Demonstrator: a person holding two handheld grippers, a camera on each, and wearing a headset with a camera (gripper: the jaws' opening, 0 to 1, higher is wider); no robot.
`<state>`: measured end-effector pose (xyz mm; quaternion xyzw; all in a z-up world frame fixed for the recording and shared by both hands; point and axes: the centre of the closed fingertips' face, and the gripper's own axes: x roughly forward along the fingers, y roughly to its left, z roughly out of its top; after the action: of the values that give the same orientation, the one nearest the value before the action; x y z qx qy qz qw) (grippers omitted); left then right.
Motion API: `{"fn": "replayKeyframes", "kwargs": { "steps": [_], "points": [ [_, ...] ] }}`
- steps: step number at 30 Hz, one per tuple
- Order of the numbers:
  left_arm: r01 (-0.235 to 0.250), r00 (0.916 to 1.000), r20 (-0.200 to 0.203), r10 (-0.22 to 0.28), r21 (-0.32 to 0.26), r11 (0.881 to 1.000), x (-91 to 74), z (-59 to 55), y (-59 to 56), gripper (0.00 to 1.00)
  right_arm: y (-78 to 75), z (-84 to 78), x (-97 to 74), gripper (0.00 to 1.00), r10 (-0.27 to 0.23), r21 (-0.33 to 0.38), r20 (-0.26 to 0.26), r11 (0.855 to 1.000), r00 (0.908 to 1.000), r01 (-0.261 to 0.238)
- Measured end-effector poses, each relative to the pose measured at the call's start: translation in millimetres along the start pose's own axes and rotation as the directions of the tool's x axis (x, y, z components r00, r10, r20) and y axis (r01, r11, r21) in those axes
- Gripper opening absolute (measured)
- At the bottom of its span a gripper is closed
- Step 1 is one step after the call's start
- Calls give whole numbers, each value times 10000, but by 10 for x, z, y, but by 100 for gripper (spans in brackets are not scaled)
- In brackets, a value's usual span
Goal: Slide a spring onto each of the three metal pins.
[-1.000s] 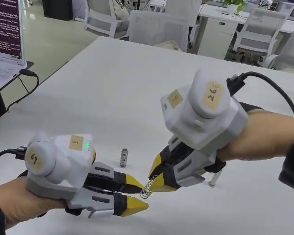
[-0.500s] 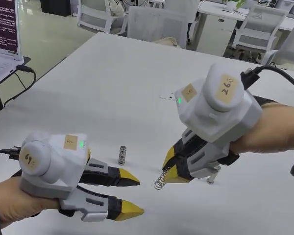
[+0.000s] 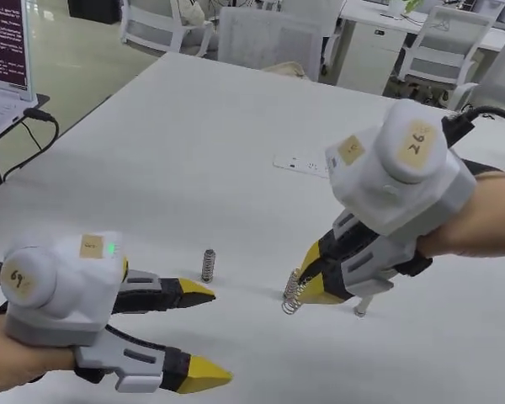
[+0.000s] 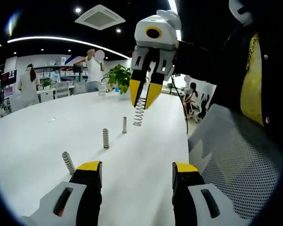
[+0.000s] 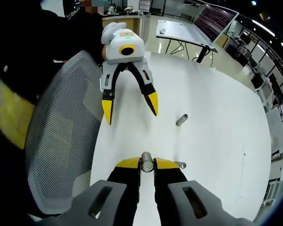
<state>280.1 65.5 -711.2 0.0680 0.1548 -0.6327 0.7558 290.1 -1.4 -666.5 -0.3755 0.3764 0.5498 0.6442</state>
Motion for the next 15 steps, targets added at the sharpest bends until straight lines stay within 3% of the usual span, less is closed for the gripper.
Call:
{"fn": "replayKeyframes", "kwargs": {
  "steps": [15],
  "points": [
    [-936, 9955, 160, 938, -138, 9955, -171, -87, 97, 73, -167, -225, -168, 7, -423, 520, -208, 9977, 9989, 434]
  ]
}}
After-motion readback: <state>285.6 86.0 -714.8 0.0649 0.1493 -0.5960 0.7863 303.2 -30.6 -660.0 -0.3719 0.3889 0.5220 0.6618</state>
